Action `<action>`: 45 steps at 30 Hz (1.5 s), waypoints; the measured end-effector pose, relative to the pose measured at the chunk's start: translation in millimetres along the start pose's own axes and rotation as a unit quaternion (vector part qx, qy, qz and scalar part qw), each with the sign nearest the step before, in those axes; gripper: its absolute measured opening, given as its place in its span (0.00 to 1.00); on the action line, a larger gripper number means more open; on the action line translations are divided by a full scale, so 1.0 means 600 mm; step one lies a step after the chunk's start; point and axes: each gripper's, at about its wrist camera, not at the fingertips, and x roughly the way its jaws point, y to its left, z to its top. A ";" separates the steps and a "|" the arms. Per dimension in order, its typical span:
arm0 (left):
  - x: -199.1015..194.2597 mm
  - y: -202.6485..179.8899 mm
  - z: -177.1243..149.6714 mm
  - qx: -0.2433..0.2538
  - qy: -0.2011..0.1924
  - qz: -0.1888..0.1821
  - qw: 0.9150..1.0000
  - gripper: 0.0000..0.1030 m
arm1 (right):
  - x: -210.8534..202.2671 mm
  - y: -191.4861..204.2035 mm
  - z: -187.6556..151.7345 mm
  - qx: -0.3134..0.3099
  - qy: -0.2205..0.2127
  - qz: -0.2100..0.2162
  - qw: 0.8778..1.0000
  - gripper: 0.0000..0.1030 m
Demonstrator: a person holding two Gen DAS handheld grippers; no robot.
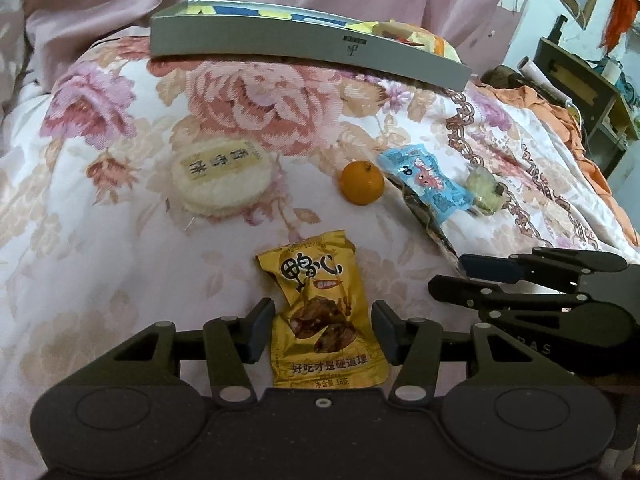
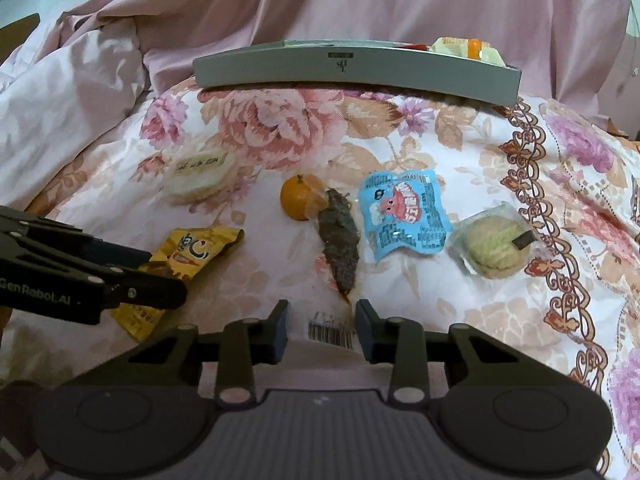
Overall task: Organize snacks
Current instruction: 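Grasp the yellow duck-neck pouch with the left tool while the right tool grasps the dark jerky stick, then lift and carry the pouch over the tray with the left tool while the right tool carries the jerky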
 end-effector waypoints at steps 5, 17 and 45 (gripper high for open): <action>0.004 -0.009 -0.003 0.008 0.000 0.008 1.000 0.60 | -0.005 -0.004 -0.003 0.014 -0.006 0.009 1.000 0.53; 0.028 -0.028 0.001 0.061 -0.005 0.016 0.998 0.68 | 0.011 -0.025 0.001 0.040 -0.050 0.007 0.998 0.65; 0.015 -0.037 0.003 0.084 -0.038 0.035 0.995 0.44 | 0.027 -0.001 0.010 -0.005 -0.059 -0.001 0.998 0.48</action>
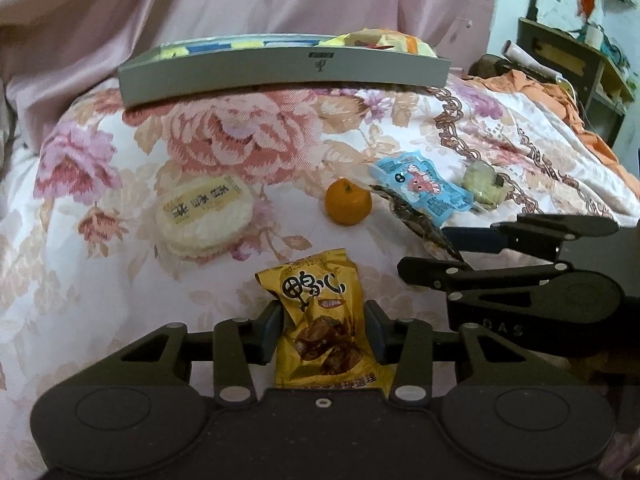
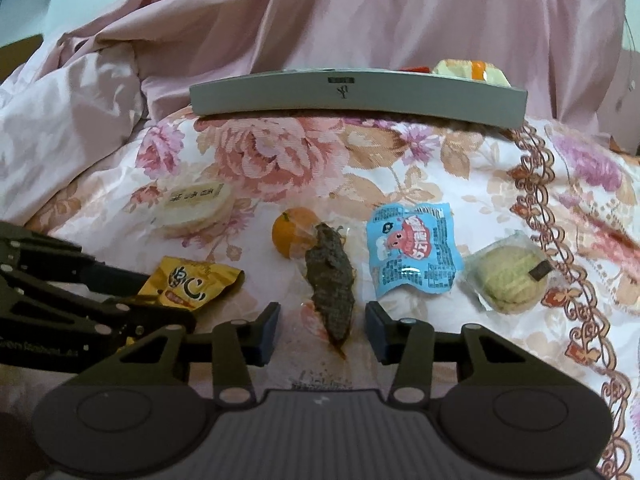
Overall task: Organize snacks
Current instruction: 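Lift and carry the pouch over the tray with the left tool while the right tool carries the jerky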
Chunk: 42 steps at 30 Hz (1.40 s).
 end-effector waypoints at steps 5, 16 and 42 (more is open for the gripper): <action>-0.007 -0.007 0.000 0.021 -0.017 0.012 1.000 0.44 | -0.008 0.021 -0.001 -0.053 -0.015 -0.025 0.998 0.47; -0.019 0.000 0.005 0.002 -0.047 0.015 0.999 0.44 | -0.013 0.038 -0.007 -0.114 -0.041 -0.075 0.990 0.47; -0.101 0.007 0.110 -0.019 -0.188 0.083 0.978 0.44 | -0.073 0.041 0.042 -0.139 -0.153 -0.118 0.971 0.47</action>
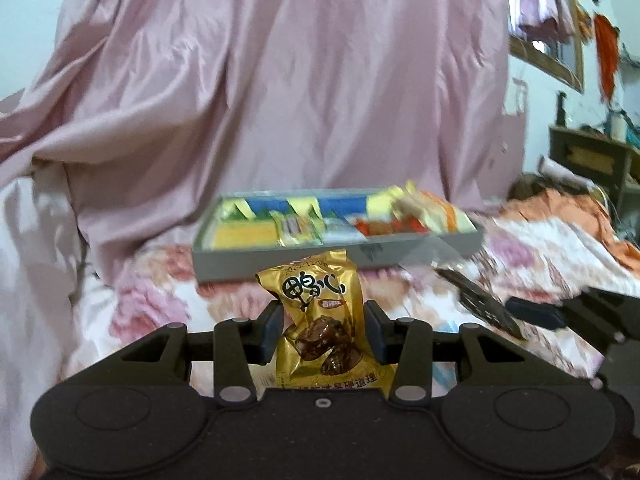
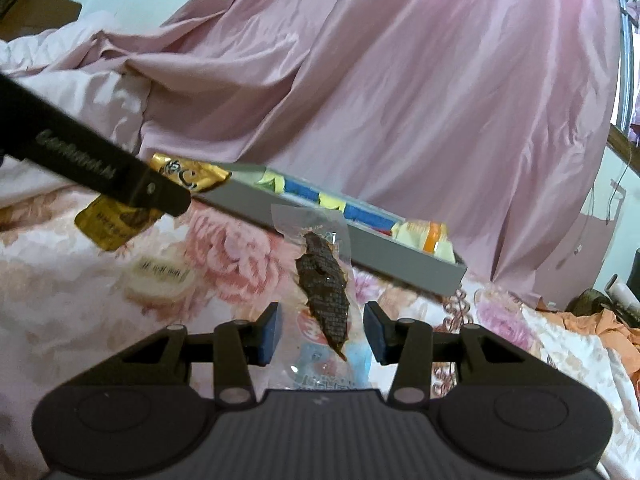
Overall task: Organize snacks
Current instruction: 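Lift and carry the pouch over the tray with the left tool while the right tool carries the jerky, then release the pouch into the tray with the left tool while the right tool releases the jerky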
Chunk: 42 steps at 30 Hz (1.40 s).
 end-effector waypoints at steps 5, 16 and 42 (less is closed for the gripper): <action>0.040 0.019 0.056 -0.006 -0.020 0.014 1.000 0.44 | 0.025 -0.023 0.031 0.006 -0.024 -0.012 1.000 0.47; 0.173 0.057 0.135 -0.050 -0.017 0.024 0.998 0.45 | 0.158 -0.055 0.104 0.000 -0.052 -0.008 0.999 0.47; 0.303 0.110 0.108 -0.167 0.054 -0.001 0.984 0.58 | 0.299 -0.069 0.128 0.010 0.013 0.027 0.999 0.46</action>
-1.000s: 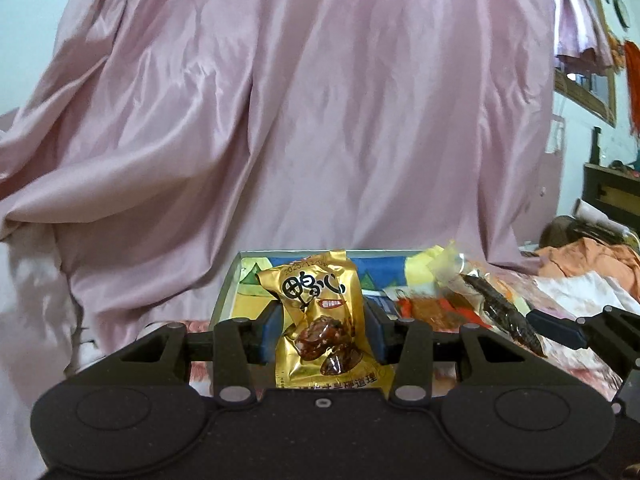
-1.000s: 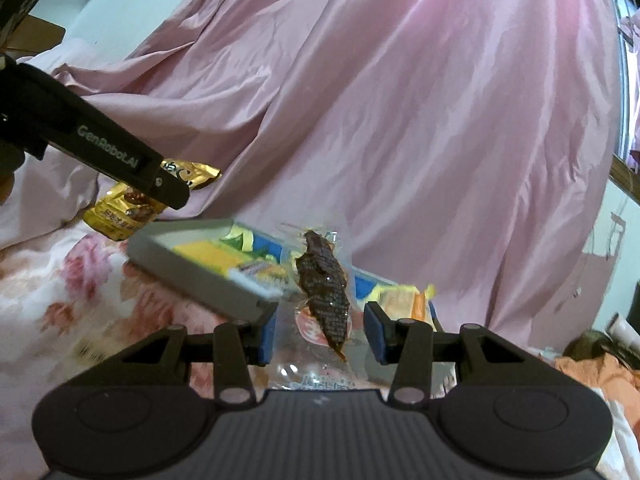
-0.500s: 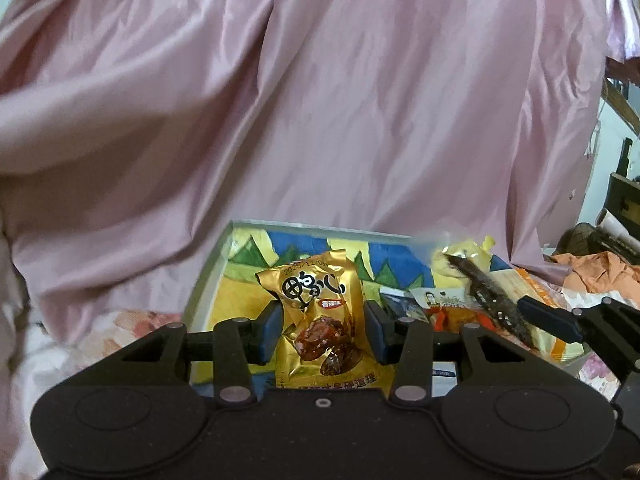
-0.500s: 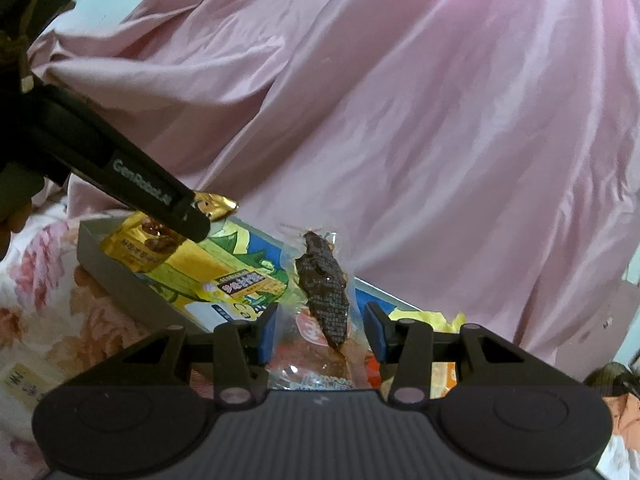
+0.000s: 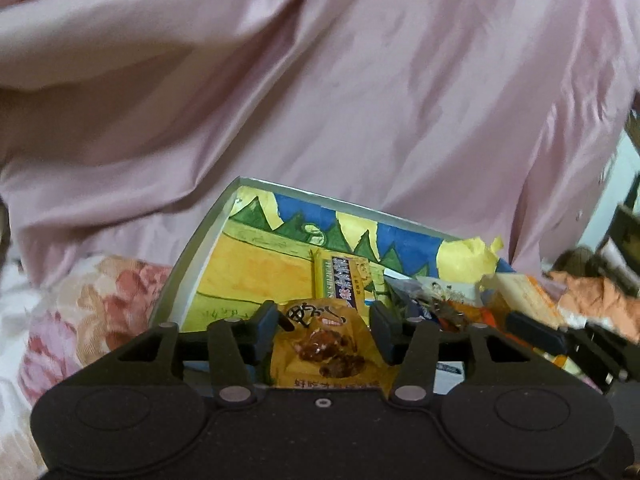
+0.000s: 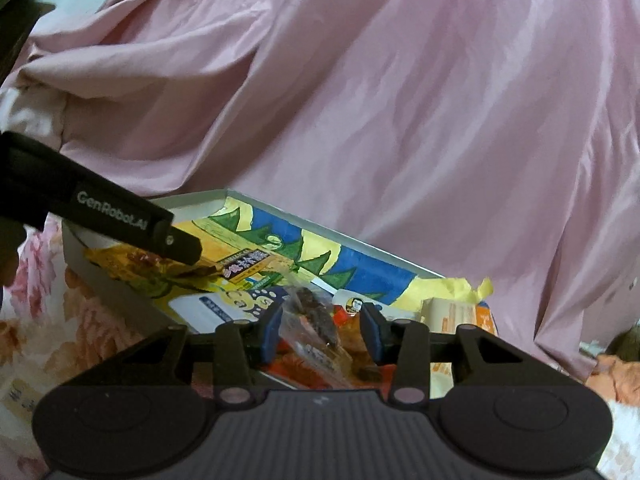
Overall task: Organize snacks
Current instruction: 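Release the pouch into the tray with the left tool while the right tool releases the jerky, then withdraw both tools from the tray toward the remaining snacks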
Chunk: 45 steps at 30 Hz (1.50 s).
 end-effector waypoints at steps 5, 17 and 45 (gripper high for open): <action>-0.023 0.004 0.001 -0.024 -0.024 0.002 0.999 0.84 | -0.016 -0.011 -0.001 0.021 -0.012 -0.003 1.000 0.57; -0.126 -0.018 -0.004 -0.045 -0.072 -0.005 0.996 0.99 | -0.135 -0.052 0.019 0.079 -0.090 -0.035 0.992 0.93; -0.380 -0.095 -0.188 0.067 -0.079 -0.052 0.993 0.99 | -0.435 -0.070 -0.098 0.104 -0.059 -0.038 0.992 1.00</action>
